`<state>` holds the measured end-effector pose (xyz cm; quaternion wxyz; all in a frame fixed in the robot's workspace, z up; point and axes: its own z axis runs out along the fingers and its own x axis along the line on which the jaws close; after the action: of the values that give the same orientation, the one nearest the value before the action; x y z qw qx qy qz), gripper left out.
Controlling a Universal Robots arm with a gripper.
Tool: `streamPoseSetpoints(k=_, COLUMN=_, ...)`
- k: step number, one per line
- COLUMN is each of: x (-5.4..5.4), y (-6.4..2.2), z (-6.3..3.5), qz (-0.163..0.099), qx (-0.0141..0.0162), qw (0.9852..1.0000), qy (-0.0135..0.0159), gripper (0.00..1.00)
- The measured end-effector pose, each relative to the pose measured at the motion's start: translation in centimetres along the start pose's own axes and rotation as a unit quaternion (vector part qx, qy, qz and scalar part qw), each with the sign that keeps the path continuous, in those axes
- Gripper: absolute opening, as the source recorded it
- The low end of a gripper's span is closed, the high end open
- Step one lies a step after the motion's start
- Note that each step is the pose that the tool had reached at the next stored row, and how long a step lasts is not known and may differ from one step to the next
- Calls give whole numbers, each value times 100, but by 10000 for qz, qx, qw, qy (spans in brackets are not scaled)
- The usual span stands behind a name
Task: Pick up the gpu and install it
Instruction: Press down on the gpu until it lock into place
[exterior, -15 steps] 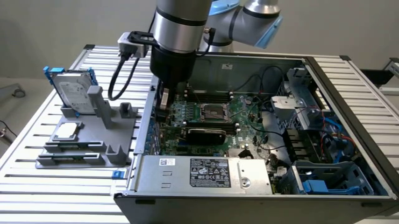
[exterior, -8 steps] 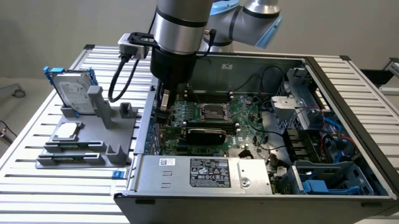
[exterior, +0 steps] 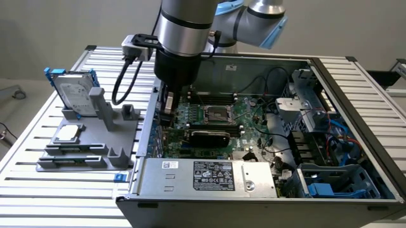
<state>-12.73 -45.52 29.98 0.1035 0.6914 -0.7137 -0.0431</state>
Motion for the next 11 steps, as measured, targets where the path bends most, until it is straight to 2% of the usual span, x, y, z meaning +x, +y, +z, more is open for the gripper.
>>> streamPoseSetpoints(k=11, x=-15, y=-35, z=6, qz=11, qx=-2, qw=10000, qy=-13, gripper=11)
